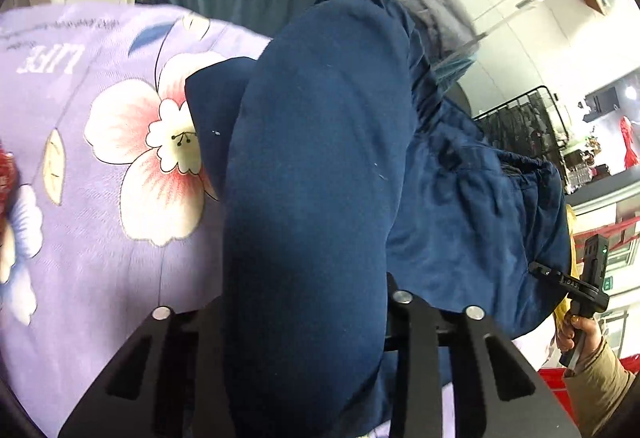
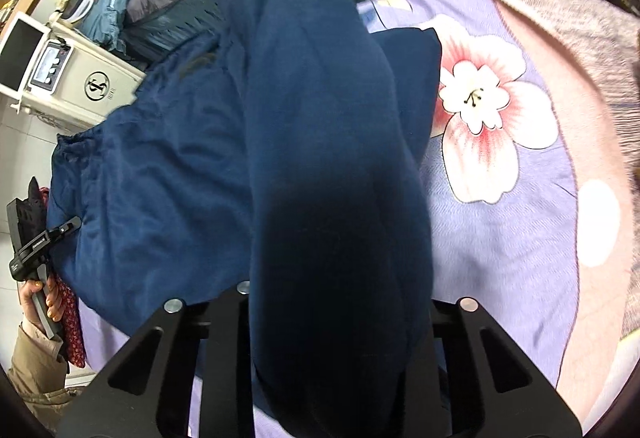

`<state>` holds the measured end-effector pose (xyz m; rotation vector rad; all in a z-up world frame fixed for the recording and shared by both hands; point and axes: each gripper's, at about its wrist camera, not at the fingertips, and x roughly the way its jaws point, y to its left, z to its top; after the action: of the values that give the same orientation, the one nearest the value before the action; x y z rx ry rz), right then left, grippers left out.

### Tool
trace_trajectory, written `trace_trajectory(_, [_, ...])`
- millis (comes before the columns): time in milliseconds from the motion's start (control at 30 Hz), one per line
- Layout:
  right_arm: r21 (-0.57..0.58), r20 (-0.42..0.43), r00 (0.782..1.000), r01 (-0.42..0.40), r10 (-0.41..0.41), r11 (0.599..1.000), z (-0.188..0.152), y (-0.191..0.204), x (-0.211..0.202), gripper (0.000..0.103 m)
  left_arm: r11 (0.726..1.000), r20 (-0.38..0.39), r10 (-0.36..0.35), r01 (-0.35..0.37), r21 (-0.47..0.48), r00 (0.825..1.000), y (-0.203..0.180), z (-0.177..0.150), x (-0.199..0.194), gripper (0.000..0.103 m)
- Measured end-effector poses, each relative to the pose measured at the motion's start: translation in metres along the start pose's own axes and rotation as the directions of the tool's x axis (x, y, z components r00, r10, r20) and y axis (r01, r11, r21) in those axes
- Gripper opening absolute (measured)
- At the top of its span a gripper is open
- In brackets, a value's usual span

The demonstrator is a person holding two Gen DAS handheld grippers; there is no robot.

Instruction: Fold large clothes

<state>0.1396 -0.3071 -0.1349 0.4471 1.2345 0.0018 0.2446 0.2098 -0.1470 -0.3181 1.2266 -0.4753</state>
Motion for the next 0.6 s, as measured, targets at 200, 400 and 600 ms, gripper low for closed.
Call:
trace_trajectory(200, [-0.097, 0.048, 0.999, -0.002, 0.006, 0.995, -0.042, 0.035, -0.056, 0.023, 0.999, 0.03, -0.001, 0.0, 0.054, 1.0, -0.04, -0.04, -0.05, 0.028])
trace_trajectory(400, [-0.104, -0.002, 1.0, -0.012, 0.012, 0.995, -0.106, 0.021, -0.08, 0.023, 0.998, 0.006, 0.057, -0.058, 0.023, 0.998, -0.059, -0.106, -0.07, 0.028])
trace_trajectory(600, [-0.071, 0.01, 0.999, -0.04, 0.041, 0.997, -0.121, -0.002, -0.079, 0.022, 0.985, 0.058, 0.152, -0.157, 0.077, 0.987, -0.105, -0.113, -0.08, 0.027])
